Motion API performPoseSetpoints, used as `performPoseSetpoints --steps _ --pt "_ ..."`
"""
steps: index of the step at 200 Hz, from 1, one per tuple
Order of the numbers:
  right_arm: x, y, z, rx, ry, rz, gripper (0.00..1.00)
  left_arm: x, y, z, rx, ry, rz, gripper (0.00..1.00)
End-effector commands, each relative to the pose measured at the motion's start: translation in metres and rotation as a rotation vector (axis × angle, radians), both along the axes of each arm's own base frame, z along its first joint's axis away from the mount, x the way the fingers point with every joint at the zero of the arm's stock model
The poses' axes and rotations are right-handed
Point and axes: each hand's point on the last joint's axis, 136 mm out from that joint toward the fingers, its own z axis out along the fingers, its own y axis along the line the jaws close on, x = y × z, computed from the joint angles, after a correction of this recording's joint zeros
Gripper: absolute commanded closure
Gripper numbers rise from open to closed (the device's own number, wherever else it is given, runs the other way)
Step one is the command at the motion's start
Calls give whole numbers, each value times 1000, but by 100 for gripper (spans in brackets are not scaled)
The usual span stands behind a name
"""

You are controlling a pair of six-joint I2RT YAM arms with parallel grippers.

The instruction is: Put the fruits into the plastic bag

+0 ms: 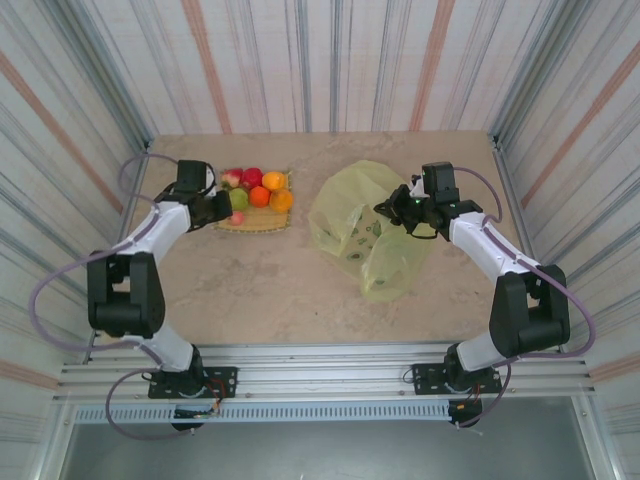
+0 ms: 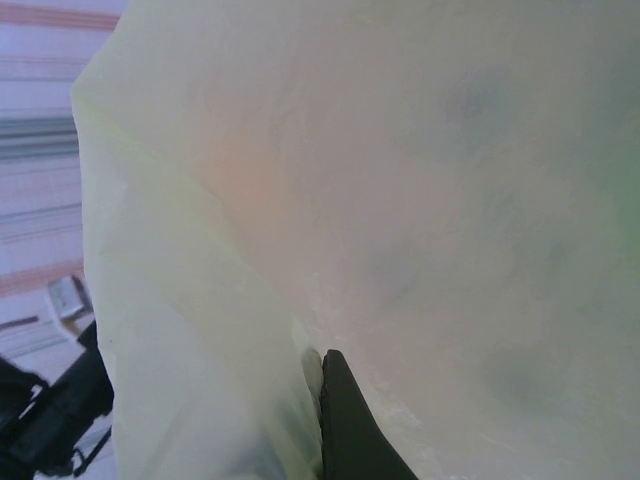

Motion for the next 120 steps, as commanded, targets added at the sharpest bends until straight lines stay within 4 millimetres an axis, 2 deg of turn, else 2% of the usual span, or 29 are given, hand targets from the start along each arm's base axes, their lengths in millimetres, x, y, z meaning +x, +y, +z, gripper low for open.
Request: performPoseSetpoints --steps 1,31,79,100,120 --pt "4 0 13 14 -24 1 100 -24 -17 26 -21 -44 -38 100" --pt "5 2 16 43 -23 -14 100 -62 -56 40 -36 -74 -141 100" --pt "7 9 29 72 -34 -25 100 -129 -138 38 -93 -75 -378 100" --pt "9 13 32 81 -33 -28 100 -145 -182 37 -123 -92 -490 100" --pt "10 18 33 92 -31 -24 100 -151 -218 31 -117 -79 -587 100"
